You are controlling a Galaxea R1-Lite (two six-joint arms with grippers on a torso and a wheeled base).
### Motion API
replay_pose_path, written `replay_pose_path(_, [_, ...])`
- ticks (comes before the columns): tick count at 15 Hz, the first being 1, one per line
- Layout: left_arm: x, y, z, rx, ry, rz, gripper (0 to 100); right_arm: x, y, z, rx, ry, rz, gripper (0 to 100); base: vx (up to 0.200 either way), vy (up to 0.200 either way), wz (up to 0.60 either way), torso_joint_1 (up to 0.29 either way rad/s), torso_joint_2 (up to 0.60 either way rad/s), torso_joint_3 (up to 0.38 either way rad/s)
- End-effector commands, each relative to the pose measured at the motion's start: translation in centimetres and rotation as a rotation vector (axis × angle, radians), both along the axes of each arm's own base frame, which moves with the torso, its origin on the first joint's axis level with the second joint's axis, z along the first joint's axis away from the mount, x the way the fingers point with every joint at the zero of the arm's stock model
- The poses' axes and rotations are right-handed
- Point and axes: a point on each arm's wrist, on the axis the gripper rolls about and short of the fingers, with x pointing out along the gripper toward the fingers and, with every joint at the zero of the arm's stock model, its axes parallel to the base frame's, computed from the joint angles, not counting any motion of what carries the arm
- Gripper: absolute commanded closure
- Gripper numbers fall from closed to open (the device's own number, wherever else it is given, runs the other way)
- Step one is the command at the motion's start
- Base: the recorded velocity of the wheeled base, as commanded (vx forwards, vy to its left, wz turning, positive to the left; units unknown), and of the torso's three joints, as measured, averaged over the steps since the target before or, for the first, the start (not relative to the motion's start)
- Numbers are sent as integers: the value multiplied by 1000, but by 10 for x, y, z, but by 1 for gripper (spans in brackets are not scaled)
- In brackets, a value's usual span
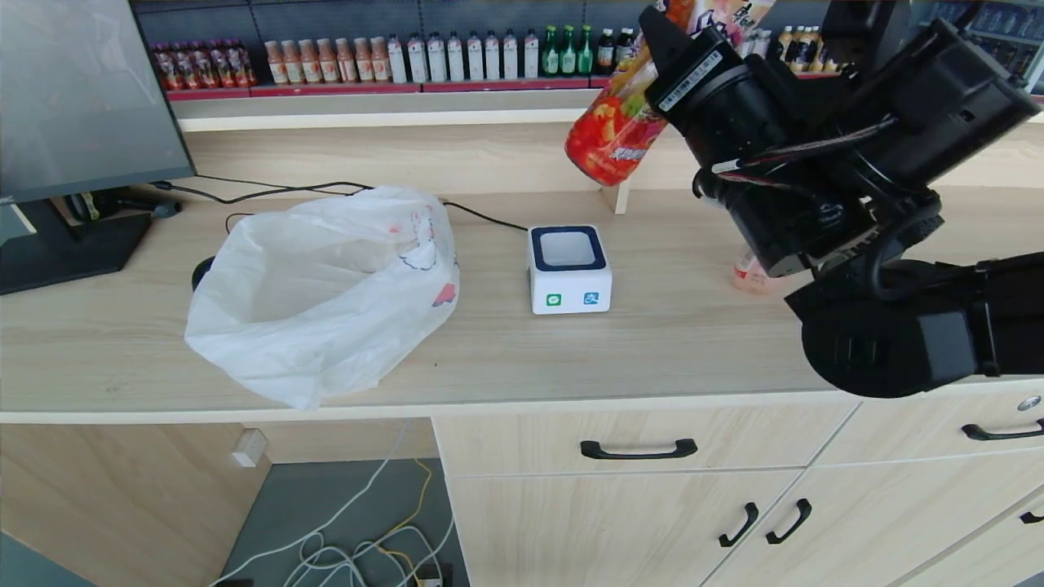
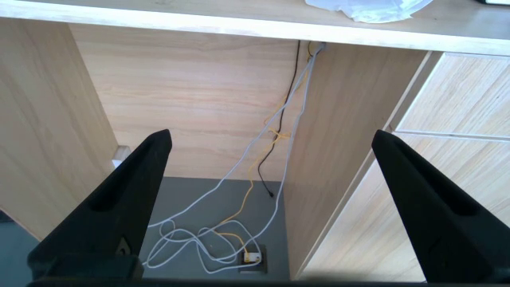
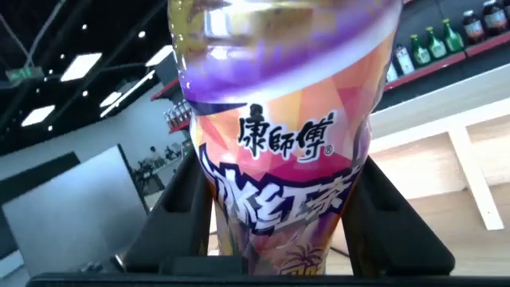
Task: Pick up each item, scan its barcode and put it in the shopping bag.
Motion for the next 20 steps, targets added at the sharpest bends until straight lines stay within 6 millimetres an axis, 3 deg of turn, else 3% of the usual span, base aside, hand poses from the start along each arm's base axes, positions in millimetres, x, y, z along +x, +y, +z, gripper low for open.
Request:
replay_pose_path(1, [0, 0, 0, 0, 0, 0, 0, -23, -23, -9, -188, -92, 14, 100, 0, 0, 0, 0, 0, 0])
replay_pose_path(5, [0, 0, 0, 0, 0, 0, 0, -32, -29, -19, -369, -222, 24, 100, 0, 0, 0, 0, 0, 0])
replay_pose_path(11, [0, 0, 0, 0, 0, -1, 0, -34, -52, -61, -413, -162, -28, 100, 0, 0, 0, 0, 0, 0])
replay_pose_path(14, [0, 0, 0, 0, 0, 0, 0, -39, -55, -63, -411, -147, -40, 100, -133, 0, 0, 2, 2, -2])
replay_pose_path(20, [0, 0, 0, 0, 0, -1, 0, -28, -71, -65, -390, -116, -126, 100, 0, 0, 0, 0, 0, 0])
